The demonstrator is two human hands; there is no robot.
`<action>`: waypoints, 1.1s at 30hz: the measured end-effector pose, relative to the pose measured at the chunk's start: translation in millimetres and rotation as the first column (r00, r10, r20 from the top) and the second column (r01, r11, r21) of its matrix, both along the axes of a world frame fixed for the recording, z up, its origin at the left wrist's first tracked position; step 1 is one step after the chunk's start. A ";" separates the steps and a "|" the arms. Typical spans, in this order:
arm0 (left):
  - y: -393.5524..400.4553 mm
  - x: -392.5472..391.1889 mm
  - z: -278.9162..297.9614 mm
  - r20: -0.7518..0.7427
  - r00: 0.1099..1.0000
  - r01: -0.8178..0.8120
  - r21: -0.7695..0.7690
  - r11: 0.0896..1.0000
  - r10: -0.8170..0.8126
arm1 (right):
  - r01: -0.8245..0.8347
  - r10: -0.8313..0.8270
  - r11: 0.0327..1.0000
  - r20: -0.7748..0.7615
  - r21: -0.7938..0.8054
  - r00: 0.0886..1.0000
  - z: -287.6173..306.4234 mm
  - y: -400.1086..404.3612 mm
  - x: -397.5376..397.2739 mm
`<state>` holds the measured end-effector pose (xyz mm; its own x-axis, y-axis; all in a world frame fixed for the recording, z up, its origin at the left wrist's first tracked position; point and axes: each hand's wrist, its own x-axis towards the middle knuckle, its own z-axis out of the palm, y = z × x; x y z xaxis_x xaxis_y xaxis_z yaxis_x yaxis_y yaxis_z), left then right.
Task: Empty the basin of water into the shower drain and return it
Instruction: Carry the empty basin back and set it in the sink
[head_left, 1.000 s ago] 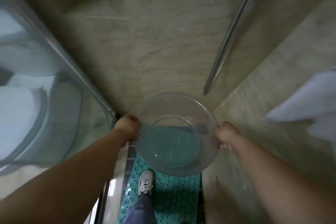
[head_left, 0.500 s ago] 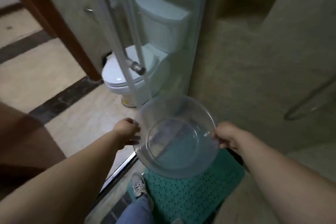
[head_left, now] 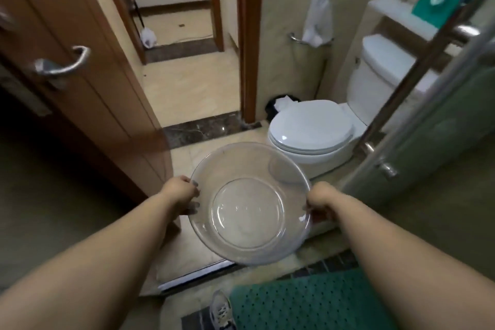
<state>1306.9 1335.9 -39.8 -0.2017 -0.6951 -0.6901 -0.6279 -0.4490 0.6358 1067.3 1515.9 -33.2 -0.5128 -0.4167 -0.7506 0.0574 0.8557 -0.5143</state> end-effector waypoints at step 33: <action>-524.7 -197.9 54.3 -0.098 0.919 -0.387 -0.411 0.826 0.382 | -0.372 0.283 0.854 -0.275 -0.364 0.919 52.1 -652.3 -259.5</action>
<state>1109.0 811.2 14.5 0.1360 -0.9374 -0.3205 -0.4518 -0.3466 0.8220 807.9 863.6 18.9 -0.4154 -0.8288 -0.3749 -0.3335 0.5222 -0.7849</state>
